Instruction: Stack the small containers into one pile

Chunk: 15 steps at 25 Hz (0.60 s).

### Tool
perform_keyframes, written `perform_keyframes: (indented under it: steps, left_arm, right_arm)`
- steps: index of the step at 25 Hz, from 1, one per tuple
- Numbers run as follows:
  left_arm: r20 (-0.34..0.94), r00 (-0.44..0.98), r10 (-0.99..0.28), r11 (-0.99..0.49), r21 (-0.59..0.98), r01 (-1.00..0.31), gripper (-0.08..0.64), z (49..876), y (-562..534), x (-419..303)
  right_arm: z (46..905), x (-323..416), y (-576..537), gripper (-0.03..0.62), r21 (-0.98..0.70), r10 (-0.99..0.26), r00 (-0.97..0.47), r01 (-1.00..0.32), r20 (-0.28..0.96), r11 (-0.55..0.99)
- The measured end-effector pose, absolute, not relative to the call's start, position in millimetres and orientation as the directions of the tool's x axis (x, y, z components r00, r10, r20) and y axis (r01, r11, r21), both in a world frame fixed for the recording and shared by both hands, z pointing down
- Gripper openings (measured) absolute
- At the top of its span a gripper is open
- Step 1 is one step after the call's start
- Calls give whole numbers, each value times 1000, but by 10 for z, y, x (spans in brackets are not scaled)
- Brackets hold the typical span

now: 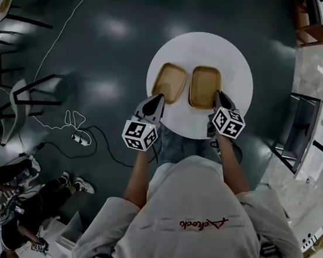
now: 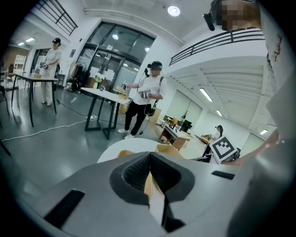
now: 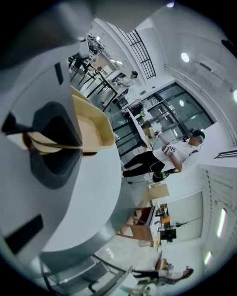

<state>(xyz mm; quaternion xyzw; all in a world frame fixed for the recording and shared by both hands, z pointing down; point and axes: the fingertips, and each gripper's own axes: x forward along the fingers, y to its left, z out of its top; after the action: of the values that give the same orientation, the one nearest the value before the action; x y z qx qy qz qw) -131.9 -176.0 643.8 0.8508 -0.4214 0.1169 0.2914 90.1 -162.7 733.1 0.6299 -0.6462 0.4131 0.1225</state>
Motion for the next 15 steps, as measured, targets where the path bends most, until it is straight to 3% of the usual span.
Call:
perform_keyframes:
  steps: [9,12,15]
  left_arm:
    - [459,630,-626,-488,399,-776,11,6519,-1834,-1393]
    - [460,634,-622,-493,399,-773,11,6534,-1848,-1392]
    - [464,629,-623,-490,396,-777,11,6561,-1867,-1362]
  right_arm:
    - [7487,814,-1540,35,-403,-703,-160,-894,693,-194]
    - [7464,790,-1532,108,-391,-707,-162,-904,688,-173]
    - [7404,831,-1516,126,-347,-716,-143,-926,684,-147]
